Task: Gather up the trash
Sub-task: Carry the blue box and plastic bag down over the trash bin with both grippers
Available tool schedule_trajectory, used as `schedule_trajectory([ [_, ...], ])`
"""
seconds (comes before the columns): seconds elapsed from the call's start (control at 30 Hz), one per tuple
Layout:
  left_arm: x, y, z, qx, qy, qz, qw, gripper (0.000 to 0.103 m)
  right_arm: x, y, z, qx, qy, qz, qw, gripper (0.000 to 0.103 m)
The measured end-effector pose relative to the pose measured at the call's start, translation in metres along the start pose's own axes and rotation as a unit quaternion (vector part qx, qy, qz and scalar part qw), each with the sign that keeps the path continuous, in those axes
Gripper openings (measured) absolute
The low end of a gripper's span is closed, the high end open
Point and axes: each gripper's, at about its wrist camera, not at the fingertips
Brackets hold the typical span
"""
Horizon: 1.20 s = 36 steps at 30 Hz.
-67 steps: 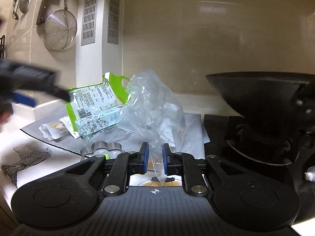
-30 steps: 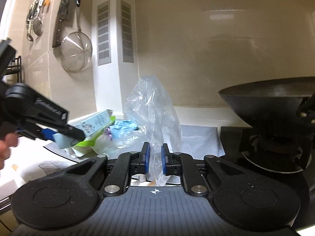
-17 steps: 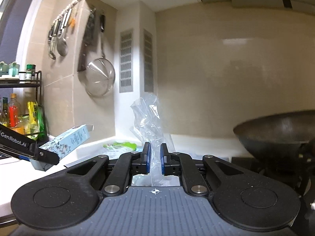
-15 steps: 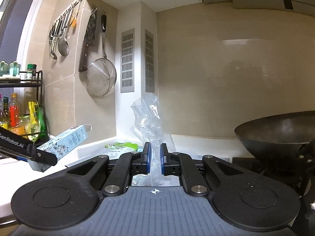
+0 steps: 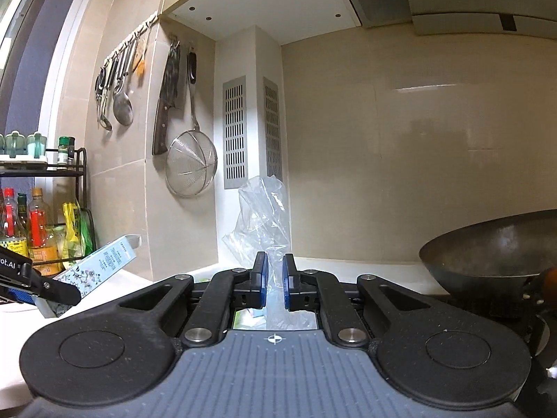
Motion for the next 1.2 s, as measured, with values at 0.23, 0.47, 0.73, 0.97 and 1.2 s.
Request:
schedule_trajectory([
  [0.23, 0.004, -0.018, -0.017, -0.009, -0.016, 0.008, 0.9998, 0.043, -0.008, -0.008, 0.000, -0.006, 0.012, 0.009, 1.000, 0.009],
  [0.47, 0.010, -0.056, -0.040, -0.016, -0.035, 0.018, 0.9991, 0.043, -0.024, -0.028, -0.006, -0.042, 0.028, 0.024, 0.998, 0.009],
  [0.73, 0.026, -0.097, -0.062, -0.029, -0.051, 0.007, 0.9982, 0.043, -0.040, -0.054, -0.021, -0.118, 0.053, 0.022, 0.991, 0.009],
  [0.97, 0.050, -0.122, -0.059, -0.045, -0.033, -0.004, 0.9984, 0.043, -0.040, -0.069, -0.030, -0.185, 0.092, -0.021, 0.978, 0.009],
  [1.2, 0.090, -0.124, -0.060, -0.054, -0.030, -0.054, 0.9967, 0.043, -0.019, -0.087, -0.047, -0.243, 0.093, -0.082, 0.962, 0.009],
])
Point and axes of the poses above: each gripper's, at about its wrist camera, not at the fingertips, and y roughly the way its jaws point, z to its right, x to its underside, and after that the axes turned 10 degrees about z, right-handed
